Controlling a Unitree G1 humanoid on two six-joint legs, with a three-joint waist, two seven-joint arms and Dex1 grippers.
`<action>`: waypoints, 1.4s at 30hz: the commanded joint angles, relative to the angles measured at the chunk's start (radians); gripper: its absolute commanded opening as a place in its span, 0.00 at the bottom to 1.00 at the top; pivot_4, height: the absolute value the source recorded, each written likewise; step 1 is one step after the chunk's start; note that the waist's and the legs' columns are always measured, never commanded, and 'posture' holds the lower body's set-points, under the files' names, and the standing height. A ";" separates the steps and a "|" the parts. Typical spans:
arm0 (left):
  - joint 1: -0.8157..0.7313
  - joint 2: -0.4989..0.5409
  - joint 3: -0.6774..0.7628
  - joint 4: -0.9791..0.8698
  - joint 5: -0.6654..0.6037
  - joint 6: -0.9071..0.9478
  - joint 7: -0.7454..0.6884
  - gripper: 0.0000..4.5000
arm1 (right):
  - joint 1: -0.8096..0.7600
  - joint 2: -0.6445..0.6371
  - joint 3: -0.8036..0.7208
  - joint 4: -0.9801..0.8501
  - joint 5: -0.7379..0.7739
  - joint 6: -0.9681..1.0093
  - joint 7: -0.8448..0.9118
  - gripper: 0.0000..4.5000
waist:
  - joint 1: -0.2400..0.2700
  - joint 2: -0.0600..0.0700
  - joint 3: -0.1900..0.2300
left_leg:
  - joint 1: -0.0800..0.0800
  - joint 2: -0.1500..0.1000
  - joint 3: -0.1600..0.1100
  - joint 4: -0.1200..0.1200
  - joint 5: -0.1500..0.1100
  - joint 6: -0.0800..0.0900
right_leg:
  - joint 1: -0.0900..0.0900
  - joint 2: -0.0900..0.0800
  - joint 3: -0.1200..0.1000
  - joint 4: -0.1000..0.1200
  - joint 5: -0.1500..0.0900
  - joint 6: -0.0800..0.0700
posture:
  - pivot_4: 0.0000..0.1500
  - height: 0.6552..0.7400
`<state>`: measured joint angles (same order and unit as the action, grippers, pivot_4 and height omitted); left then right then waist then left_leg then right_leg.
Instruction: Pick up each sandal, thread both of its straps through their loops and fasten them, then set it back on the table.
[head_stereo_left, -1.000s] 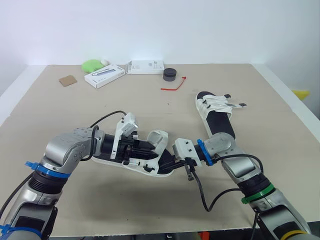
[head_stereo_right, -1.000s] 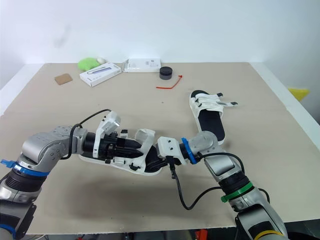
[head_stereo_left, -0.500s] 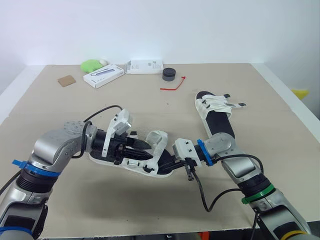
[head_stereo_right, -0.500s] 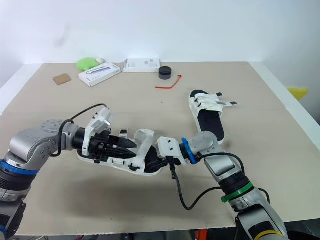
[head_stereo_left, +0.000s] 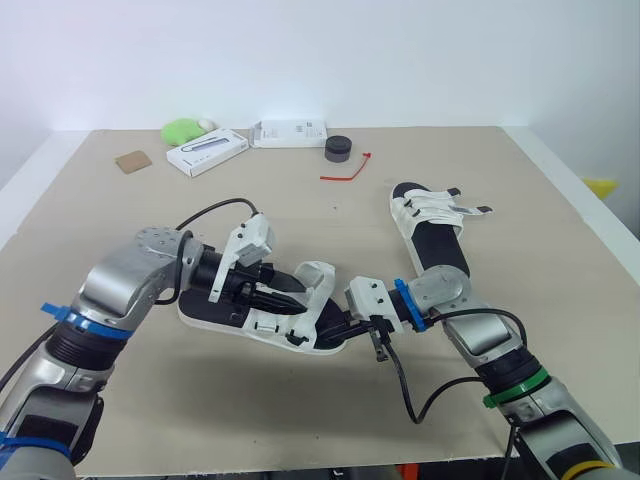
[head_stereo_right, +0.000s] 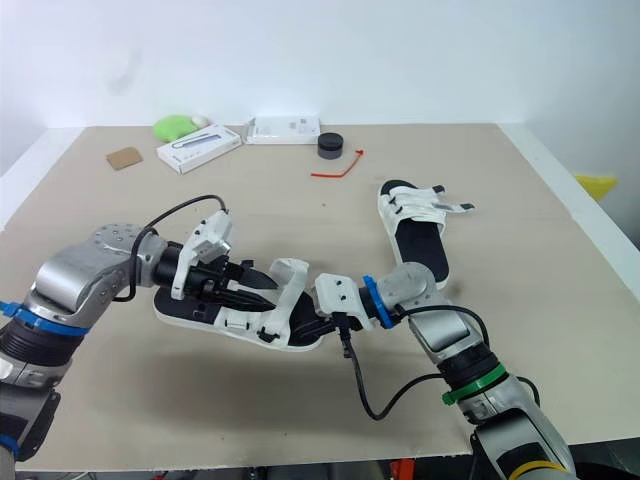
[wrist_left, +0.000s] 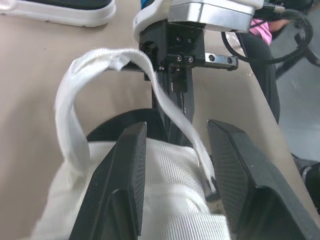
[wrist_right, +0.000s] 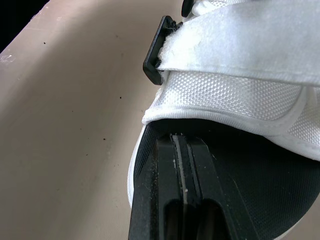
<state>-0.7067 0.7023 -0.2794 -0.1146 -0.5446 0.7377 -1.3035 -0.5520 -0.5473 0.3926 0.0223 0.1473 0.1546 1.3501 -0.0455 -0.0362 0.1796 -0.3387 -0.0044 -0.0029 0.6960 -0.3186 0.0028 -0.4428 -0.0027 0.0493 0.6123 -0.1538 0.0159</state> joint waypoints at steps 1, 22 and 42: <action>-0.050 -0.019 -0.020 0.035 0.020 -0.003 -0.031 0.43 | -0.002 -0.005 0.003 -0.003 -0.010 0.004 -0.005 0.00 | 0.000 0.000 0.000 | 0.000 0.000 0.000 0.000 0.000 0.000 | 0.000 0.000 0.000 0.000 0.000 0.000 | 1.00 1.00; -0.146 -0.114 -0.058 0.140 0.082 0.020 -0.063 0.02 | 0.009 -0.004 0.002 -0.011 -0.013 0.002 -0.016 0.00 | -0.001 0.000 0.000 | 0.000 0.000 0.000 0.000 0.000 0.001 | 0.000 0.001 0.001 0.000 0.000 0.000 | 1.00 1.00; 0.028 -0.079 0.108 -0.054 -0.030 0.084 0.072 0.02 | 0.002 -0.003 0.005 0.000 -0.010 -0.004 -0.006 0.00 | 0.000 0.000 0.000 | 0.000 0.000 0.000 0.000 0.000 0.001 | 0.000 0.000 0.001 0.000 0.000 0.000 | 1.00 1.00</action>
<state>-0.6840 0.6095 -0.1982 -0.1242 -0.5558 0.8254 -1.2321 -0.5507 -0.5454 0.3923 0.0222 0.1467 0.1515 1.3457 -0.0459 -0.0362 0.1797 -0.3385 -0.0040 -0.0034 0.6959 -0.3191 0.0036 -0.4430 -0.0028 0.0498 0.6128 -0.1537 0.0161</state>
